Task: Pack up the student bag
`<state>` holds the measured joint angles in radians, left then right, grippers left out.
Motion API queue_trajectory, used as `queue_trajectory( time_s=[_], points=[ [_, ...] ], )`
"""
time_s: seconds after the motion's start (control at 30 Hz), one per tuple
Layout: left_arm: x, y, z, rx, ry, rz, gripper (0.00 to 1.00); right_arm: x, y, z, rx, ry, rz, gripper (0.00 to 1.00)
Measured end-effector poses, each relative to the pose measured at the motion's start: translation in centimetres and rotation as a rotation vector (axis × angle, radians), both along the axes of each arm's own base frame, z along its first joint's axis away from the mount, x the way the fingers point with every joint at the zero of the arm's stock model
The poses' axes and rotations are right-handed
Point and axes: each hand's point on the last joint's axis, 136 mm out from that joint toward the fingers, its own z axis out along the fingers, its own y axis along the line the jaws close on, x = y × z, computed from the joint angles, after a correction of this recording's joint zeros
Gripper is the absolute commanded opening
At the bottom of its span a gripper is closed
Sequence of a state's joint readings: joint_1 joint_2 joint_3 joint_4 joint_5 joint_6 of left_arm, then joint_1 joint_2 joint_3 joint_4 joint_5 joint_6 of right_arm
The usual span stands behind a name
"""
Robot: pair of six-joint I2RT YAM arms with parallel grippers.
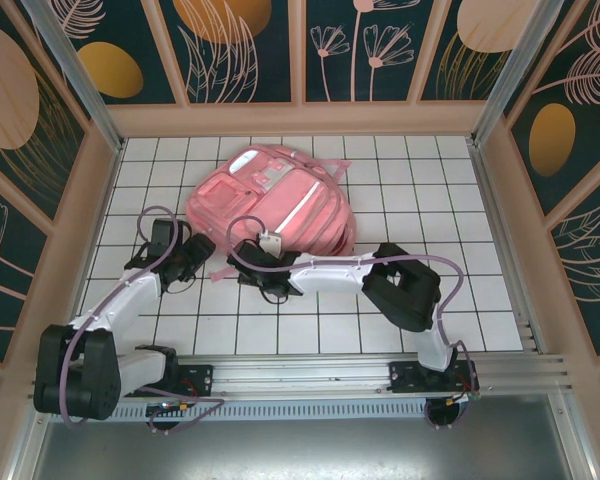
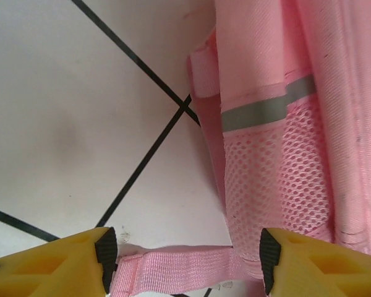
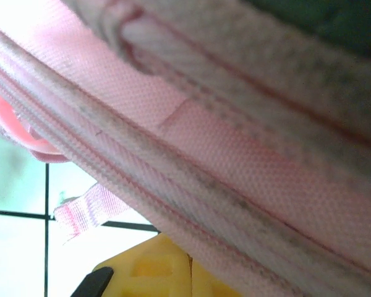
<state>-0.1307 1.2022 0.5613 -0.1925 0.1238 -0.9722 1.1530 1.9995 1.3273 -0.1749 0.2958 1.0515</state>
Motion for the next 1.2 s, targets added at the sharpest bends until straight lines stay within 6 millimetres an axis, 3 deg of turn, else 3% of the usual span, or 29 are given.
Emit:
queue_trajectory(
  time_s=[0.27, 0.43, 0.5, 0.73, 1.2],
  points=[
    [2.3, -1.4, 0.4, -0.094, -0.067, -0.001, 0.60, -0.4, 0.3, 0.4, 0.078, 0.014, 0.054, 0.00],
    [3.3, -1.9, -0.2, -0.132, -0.075, 0.009, 0.50, -0.5, 0.4, 0.4, 0.099, 0.018, 0.074, 0.00],
    [3.4, -1.9, -0.6, -0.139, -0.065, 0.018, 0.42, -0.5, 0.4, 0.5, 0.103, 0.017, 0.084, 0.00],
    [3.8, -1.6, -0.7, -0.141, -0.068, 0.061, 0.00, -0.7, 0.4, 1.1, 0.112, 0.012, 0.110, 0.00],
    [4.2, -1.1, -0.1, -0.100, -0.024, 0.110, 0.00, -2.2, -1.9, 1.8, -0.018, -0.059, 0.165, 0.00]
  ],
)
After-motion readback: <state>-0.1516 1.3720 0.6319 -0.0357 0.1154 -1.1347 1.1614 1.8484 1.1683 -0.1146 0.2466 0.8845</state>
